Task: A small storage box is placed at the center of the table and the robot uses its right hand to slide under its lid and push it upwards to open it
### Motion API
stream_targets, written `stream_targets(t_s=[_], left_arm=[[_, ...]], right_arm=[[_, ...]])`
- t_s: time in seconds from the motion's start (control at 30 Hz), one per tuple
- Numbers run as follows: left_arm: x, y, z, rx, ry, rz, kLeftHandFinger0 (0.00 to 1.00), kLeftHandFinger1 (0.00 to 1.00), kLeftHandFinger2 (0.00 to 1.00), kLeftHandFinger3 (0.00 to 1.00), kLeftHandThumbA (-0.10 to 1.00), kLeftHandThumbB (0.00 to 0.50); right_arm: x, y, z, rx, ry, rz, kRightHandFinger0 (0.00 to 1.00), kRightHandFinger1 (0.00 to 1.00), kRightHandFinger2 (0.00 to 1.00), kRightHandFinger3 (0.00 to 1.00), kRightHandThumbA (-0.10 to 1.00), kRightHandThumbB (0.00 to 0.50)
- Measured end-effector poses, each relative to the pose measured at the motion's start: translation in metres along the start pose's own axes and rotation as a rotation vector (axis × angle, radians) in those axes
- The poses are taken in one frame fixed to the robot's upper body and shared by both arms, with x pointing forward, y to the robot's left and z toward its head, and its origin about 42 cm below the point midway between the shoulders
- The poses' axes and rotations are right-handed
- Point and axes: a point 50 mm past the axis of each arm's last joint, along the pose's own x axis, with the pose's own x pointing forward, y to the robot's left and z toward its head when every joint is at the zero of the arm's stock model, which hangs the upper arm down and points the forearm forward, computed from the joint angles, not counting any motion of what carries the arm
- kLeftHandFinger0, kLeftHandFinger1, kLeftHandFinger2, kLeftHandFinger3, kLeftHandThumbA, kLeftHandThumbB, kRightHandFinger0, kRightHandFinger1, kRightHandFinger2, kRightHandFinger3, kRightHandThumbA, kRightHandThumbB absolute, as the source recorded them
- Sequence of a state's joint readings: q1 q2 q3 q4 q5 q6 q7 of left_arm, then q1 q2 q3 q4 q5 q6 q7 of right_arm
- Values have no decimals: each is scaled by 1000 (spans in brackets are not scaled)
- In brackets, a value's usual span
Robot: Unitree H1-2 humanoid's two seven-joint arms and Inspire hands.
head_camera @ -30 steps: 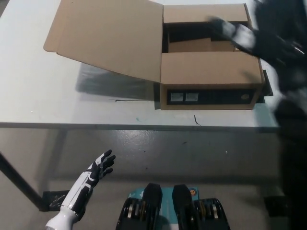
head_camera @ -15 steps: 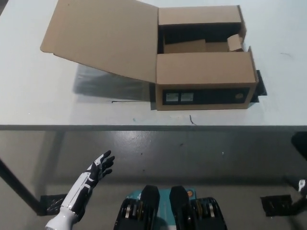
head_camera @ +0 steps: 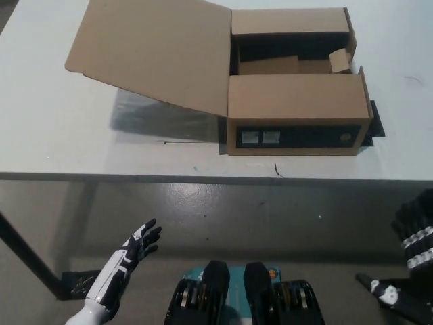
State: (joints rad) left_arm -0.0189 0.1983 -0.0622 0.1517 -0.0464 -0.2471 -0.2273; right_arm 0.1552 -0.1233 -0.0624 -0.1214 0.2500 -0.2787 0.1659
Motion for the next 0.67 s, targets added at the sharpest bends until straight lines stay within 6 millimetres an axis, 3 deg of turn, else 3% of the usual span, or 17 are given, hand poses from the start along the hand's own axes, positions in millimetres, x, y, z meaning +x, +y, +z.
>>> stream_targets(t_s=[0.27, 0.5, 0.67], left_arm=[[-2, 0, 0, 1, -7, 2, 1000, 1000, 1000, 1000, 1000, 339], [-2, 0, 0, 1, -10, 2, 1000, 1000, 1000, 1000, 1000, 334], [-3, 0, -1, 0, -8, 3, 1000, 1000, 1000, 1000, 1000, 331]], right_arm=[[-10, 1, -39, 1, 132, 6, 1000, 1000, 1000, 1000, 1000, 282], [-6, 2, -46, -20, 151, 18, 1000, 1000, 1000, 1000, 1000, 241], [-4, 2, -49, -24, 157, 19, 1000, 1000, 1000, 1000, 1000, 244]])
